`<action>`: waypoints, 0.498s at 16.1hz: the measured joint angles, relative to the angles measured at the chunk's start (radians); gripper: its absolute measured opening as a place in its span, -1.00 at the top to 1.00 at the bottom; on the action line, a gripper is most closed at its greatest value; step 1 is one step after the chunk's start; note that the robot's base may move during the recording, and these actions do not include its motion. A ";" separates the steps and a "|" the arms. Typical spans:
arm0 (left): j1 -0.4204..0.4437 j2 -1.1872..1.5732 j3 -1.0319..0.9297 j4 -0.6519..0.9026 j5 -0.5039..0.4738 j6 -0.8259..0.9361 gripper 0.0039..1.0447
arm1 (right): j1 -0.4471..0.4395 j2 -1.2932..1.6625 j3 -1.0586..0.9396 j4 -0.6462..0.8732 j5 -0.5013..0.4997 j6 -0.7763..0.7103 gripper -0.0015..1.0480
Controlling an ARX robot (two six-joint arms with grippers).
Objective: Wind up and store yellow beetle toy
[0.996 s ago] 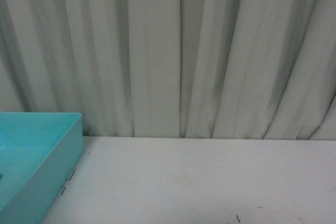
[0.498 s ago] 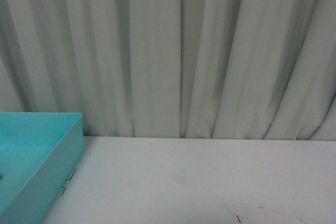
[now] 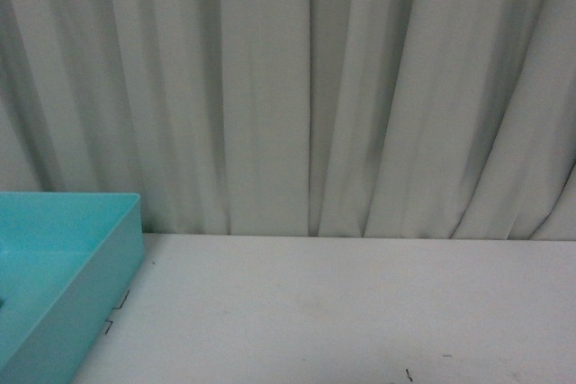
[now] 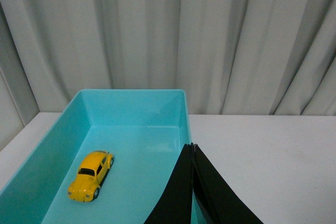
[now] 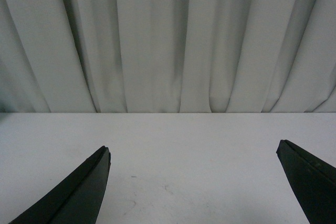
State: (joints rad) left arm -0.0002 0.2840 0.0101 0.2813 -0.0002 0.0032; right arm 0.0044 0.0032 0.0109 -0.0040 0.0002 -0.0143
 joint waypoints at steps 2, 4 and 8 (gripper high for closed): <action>0.000 -0.047 0.000 -0.043 0.000 0.000 0.97 | 0.000 0.000 0.000 0.000 0.000 0.000 -0.87; 0.000 -0.081 0.000 -0.079 0.000 0.000 0.97 | 0.000 0.000 0.000 0.000 0.000 0.000 -0.87; 0.000 -0.270 0.000 -0.287 0.000 0.000 0.97 | 0.000 0.000 0.000 0.000 0.000 0.000 -0.87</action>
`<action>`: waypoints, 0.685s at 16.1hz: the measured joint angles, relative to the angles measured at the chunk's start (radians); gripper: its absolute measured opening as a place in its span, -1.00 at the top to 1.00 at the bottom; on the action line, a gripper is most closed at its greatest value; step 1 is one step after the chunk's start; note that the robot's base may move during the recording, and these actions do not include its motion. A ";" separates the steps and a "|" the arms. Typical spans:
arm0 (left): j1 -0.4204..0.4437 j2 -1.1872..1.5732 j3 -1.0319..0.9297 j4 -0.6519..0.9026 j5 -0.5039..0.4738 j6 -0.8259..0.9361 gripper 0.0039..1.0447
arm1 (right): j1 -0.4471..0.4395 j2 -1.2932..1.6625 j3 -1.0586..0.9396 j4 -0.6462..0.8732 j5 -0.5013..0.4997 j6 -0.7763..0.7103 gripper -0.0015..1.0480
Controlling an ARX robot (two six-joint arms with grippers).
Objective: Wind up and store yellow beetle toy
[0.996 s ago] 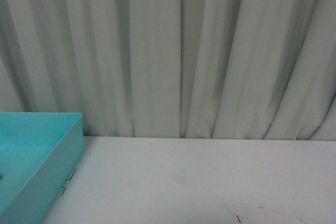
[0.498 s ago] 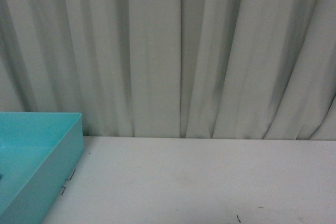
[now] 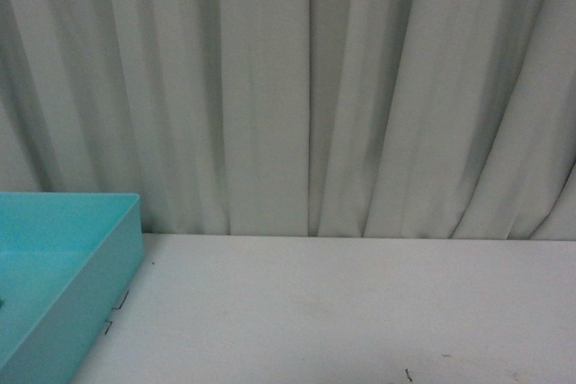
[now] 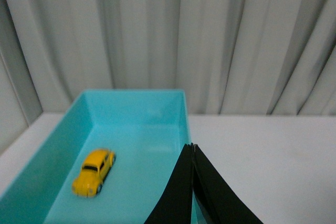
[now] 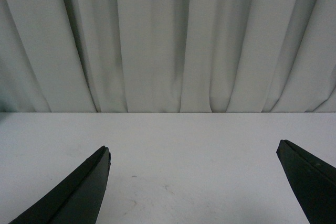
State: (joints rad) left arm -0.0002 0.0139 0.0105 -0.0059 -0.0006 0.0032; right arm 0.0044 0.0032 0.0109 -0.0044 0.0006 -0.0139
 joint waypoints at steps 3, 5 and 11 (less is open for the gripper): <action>0.000 -0.008 0.000 0.000 0.000 0.000 0.97 | 0.000 0.000 0.000 0.001 0.000 0.000 -0.87; 0.000 -0.008 0.000 0.002 0.000 -0.001 0.78 | 0.000 -0.001 0.000 0.001 0.000 0.000 -0.87; 0.000 -0.008 0.000 0.002 0.000 -0.001 -0.61 | 0.000 -0.001 0.000 0.001 0.000 0.000 -0.87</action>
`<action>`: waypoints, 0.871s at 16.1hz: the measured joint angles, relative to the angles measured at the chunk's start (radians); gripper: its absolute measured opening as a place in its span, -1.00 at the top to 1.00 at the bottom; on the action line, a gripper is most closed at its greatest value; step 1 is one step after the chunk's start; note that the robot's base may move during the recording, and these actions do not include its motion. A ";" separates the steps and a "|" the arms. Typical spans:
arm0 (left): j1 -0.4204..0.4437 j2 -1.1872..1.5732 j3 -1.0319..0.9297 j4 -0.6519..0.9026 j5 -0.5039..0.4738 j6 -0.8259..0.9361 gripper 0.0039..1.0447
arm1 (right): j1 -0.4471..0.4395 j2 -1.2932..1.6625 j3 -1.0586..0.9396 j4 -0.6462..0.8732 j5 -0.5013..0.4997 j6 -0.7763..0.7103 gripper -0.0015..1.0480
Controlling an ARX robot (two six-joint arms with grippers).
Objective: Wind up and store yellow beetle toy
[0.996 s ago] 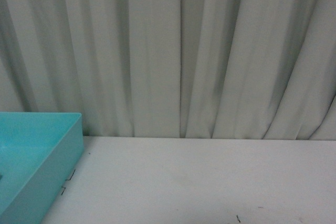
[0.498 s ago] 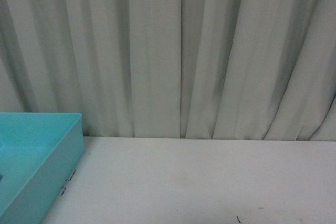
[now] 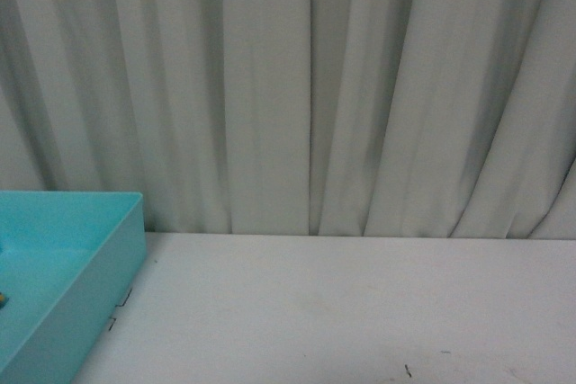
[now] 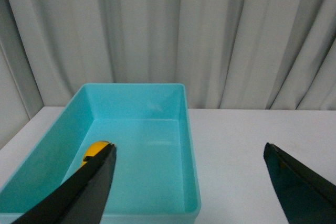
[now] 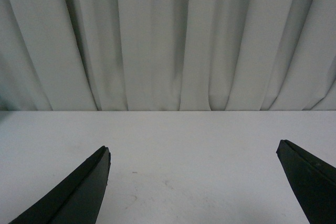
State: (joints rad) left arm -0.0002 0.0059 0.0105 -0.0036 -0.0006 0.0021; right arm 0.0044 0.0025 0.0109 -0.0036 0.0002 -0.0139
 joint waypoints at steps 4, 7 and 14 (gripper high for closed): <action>0.000 0.000 0.000 0.000 0.000 0.000 -0.88 | 0.000 0.000 0.000 0.000 0.000 0.000 -0.87; 0.000 0.000 0.000 0.000 0.000 0.000 -0.88 | 0.000 0.000 0.000 0.000 0.000 0.000 -0.87; 0.000 0.000 0.000 0.000 0.000 0.000 -0.88 | 0.000 0.000 0.000 0.000 0.000 0.000 -0.87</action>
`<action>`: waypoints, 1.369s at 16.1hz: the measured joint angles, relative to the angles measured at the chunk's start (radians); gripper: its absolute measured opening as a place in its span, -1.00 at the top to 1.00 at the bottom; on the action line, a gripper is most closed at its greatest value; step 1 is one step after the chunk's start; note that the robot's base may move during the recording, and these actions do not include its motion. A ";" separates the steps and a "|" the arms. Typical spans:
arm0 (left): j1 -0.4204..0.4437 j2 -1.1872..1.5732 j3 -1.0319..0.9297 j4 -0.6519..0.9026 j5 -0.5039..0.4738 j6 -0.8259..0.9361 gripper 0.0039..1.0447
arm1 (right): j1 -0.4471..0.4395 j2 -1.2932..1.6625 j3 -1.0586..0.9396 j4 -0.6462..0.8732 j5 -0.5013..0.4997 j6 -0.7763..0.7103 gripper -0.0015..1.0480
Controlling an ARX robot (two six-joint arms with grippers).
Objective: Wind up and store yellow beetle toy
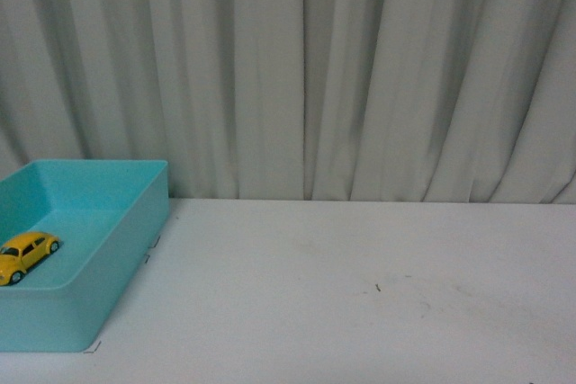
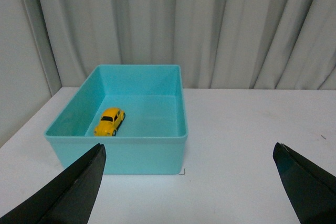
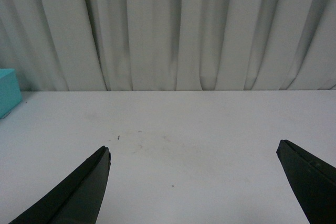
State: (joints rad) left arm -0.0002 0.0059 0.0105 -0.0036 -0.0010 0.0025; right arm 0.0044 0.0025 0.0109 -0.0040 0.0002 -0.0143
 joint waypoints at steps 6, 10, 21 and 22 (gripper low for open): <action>0.000 0.000 0.000 0.000 0.000 0.000 -0.88 | 0.000 0.000 0.000 0.000 0.000 0.000 -0.87; 0.000 0.000 0.000 0.000 0.000 0.000 -0.88 | 0.000 0.000 0.000 0.002 0.000 0.000 -0.87; 0.000 0.000 0.000 0.000 0.001 0.000 -0.88 | 0.000 0.001 0.000 0.000 0.001 0.000 -0.87; 0.000 0.000 0.000 0.000 0.001 0.000 -0.88 | 0.000 0.001 0.000 0.000 0.001 0.000 -0.87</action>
State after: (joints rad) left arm -0.0002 0.0059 0.0105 -0.0036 -0.0002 0.0025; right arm 0.0044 0.0032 0.0109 -0.0036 0.0010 -0.0143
